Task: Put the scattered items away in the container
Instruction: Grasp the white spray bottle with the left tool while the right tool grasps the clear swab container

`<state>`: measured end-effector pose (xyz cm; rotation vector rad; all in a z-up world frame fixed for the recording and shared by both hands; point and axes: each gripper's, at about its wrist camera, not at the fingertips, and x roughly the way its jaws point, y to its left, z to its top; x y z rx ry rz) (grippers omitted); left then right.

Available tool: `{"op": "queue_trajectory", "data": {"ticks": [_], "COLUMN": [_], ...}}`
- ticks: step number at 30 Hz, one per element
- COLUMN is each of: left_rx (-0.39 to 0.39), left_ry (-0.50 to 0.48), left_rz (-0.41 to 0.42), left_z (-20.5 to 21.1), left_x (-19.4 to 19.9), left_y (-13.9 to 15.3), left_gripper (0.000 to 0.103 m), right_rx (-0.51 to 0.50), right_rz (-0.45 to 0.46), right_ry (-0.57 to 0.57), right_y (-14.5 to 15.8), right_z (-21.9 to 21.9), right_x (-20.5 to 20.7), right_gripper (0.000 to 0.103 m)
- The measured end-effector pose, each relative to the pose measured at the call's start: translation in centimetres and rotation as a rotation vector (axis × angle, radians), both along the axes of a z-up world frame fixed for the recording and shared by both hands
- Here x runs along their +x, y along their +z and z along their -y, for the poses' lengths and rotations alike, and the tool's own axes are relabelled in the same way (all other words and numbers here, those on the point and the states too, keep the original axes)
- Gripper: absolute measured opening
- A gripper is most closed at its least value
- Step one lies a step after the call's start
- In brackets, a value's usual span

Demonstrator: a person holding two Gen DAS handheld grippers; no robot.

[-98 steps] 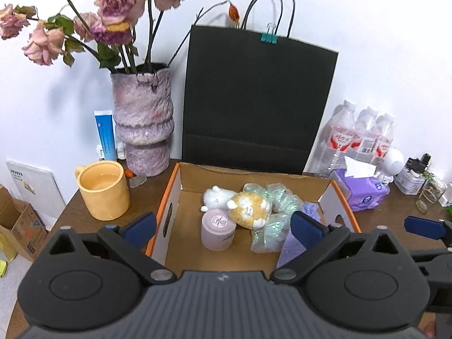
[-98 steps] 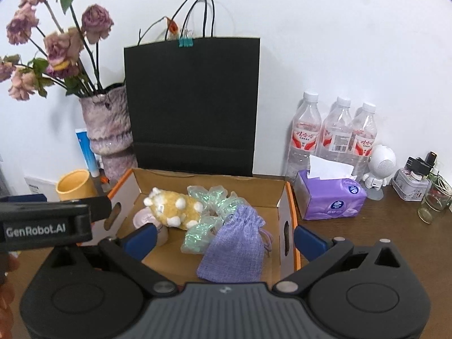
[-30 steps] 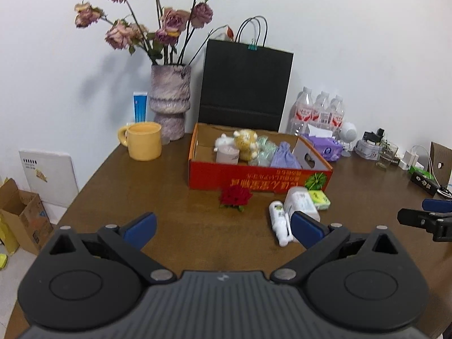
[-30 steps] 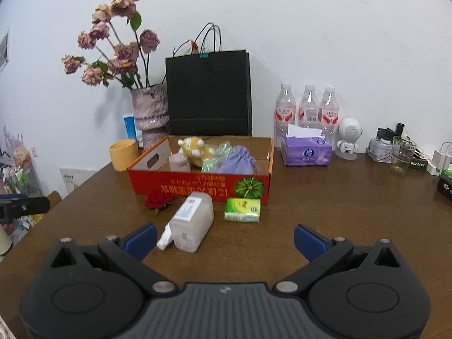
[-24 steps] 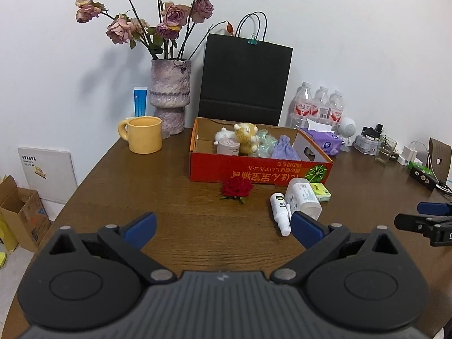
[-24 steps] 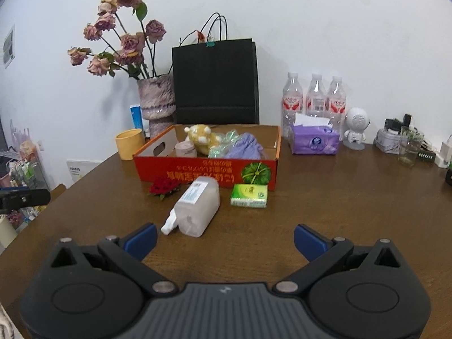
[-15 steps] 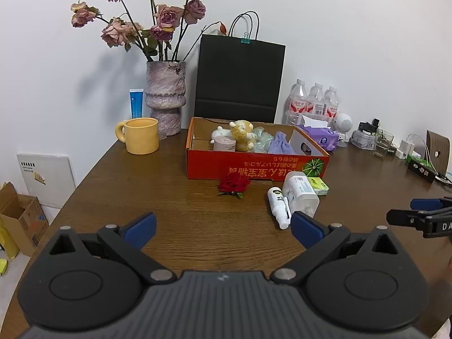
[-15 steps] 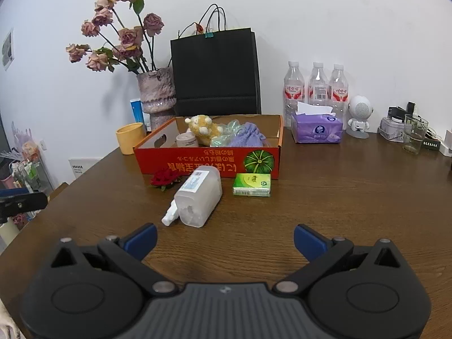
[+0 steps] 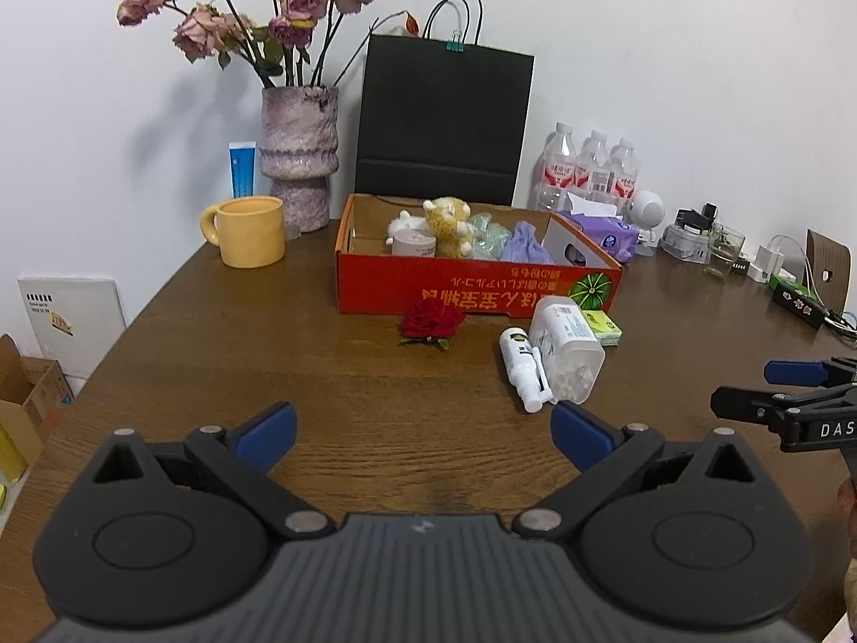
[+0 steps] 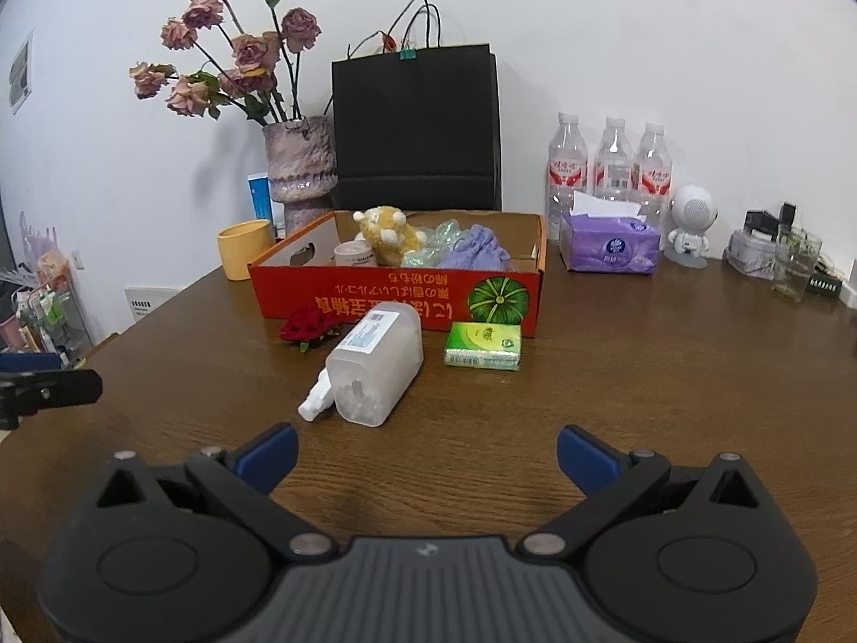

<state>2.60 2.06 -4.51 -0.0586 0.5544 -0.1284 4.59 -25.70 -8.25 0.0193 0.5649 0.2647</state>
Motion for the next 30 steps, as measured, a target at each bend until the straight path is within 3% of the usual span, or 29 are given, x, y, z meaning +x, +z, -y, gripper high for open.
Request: {"op": "queue_trajectory", "data": {"ticks": [11,20,30], "left_rx": [0.009,0.087,0.146], "left_ry": [-0.014,-0.067,-0.086], "left_rz": [-0.059,-0.108,-0.103], "left_z": [1.9,4.8,6.8], "left_x": [3.7,7.5,11.0], "left_y": [-2.4,-5.1,-6.9], "left_gripper": [0.103,0.103,0.103], "right_rx": [0.012,0.015,0.064], "right_rz": [-0.014,0.009,0.011], "right_ry": [-0.007,0.002,0.01], "right_y": [-2.5,-3.3,-3.3], "right_z": [-1.0,-2.9,-4.3], "right_x": [3.1,5.6,8.0], "right_gripper": [0.103,0.103,0.103]}}
